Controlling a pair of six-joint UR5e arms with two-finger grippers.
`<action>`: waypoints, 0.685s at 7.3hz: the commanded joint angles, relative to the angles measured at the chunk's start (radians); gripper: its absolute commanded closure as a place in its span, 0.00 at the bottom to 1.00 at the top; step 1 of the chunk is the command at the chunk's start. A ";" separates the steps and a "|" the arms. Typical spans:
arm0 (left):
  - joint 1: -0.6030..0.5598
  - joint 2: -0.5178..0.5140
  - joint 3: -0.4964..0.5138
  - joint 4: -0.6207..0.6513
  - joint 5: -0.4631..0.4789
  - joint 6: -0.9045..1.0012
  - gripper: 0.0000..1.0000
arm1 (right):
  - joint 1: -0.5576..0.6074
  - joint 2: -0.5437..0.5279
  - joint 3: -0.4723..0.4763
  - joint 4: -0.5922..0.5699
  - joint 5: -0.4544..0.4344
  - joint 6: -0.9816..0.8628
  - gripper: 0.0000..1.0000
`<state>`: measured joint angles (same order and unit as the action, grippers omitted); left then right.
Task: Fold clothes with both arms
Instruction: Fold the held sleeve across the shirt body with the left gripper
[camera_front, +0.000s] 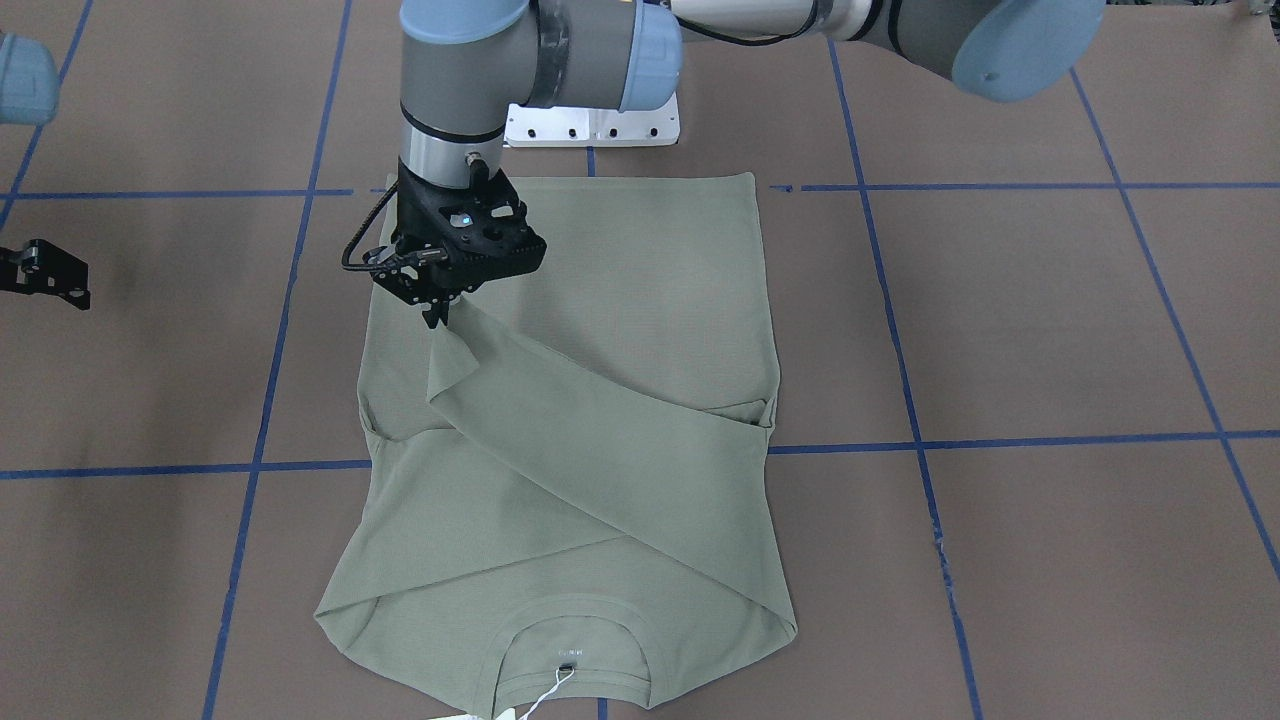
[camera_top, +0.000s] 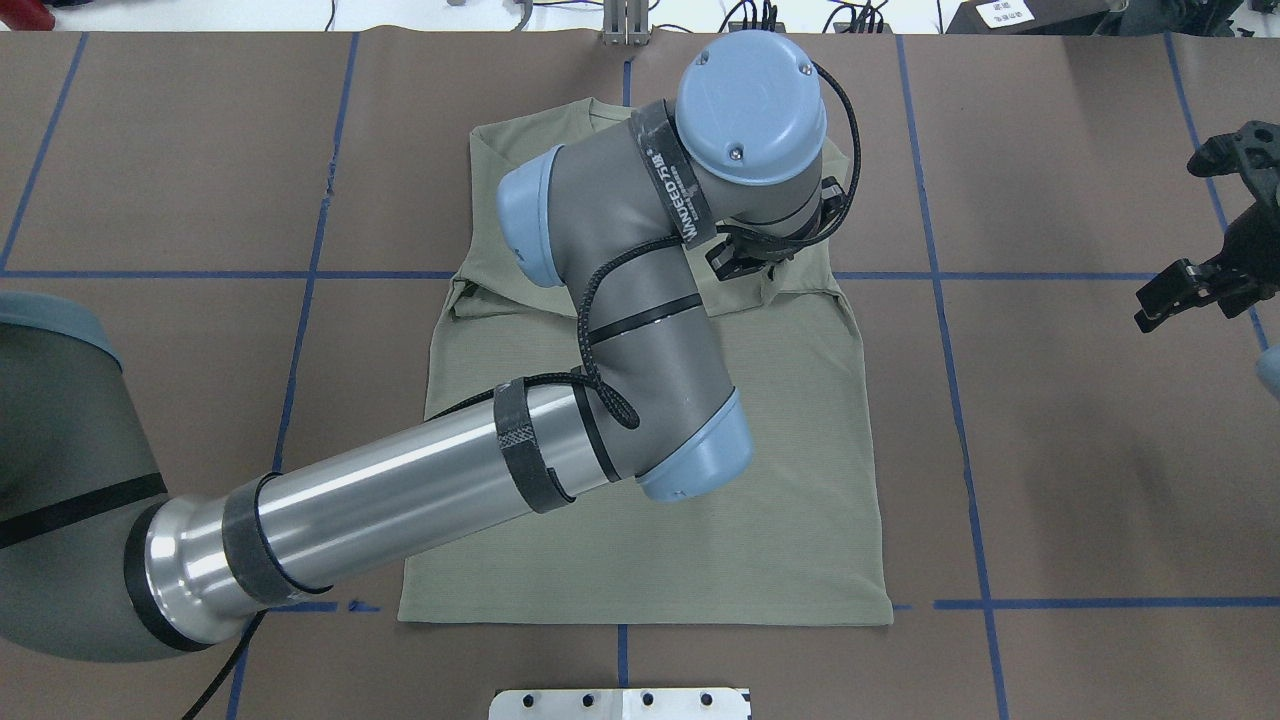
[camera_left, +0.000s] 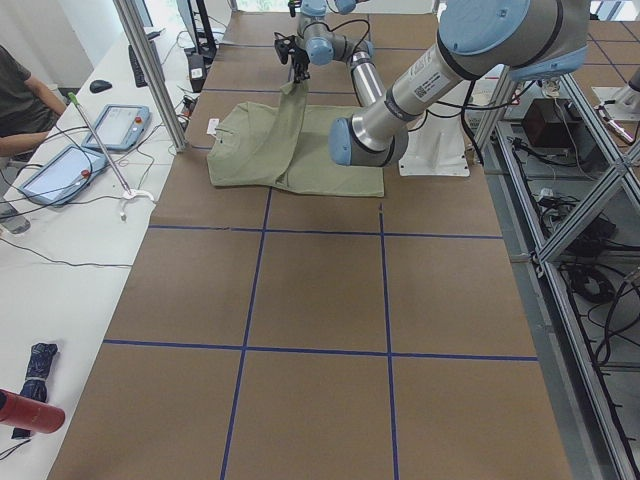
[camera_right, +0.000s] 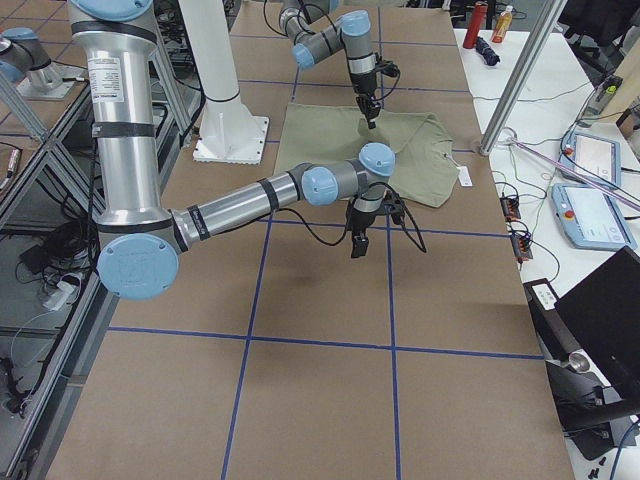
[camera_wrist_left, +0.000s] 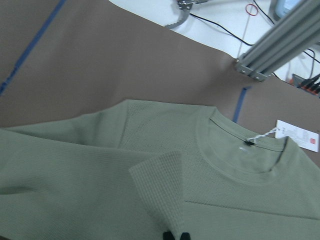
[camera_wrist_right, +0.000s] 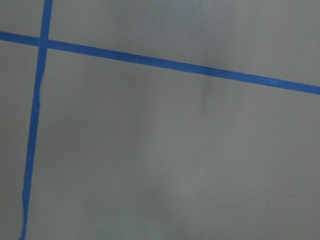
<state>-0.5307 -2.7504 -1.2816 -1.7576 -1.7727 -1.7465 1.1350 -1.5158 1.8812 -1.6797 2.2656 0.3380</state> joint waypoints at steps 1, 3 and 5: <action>0.024 -0.005 0.056 -0.034 0.009 -0.023 1.00 | 0.000 0.002 -0.001 0.000 0.006 0.001 0.00; 0.145 -0.085 0.240 -0.186 0.115 -0.161 0.69 | 0.000 0.014 -0.004 0.000 0.012 0.004 0.00; 0.155 -0.069 0.297 -0.336 0.124 -0.145 0.00 | 0.000 0.029 -0.002 0.000 0.029 0.006 0.00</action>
<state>-0.3892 -2.8276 -1.0219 -2.0100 -1.6623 -1.8953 1.1351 -1.4980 1.8788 -1.6797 2.2848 0.3422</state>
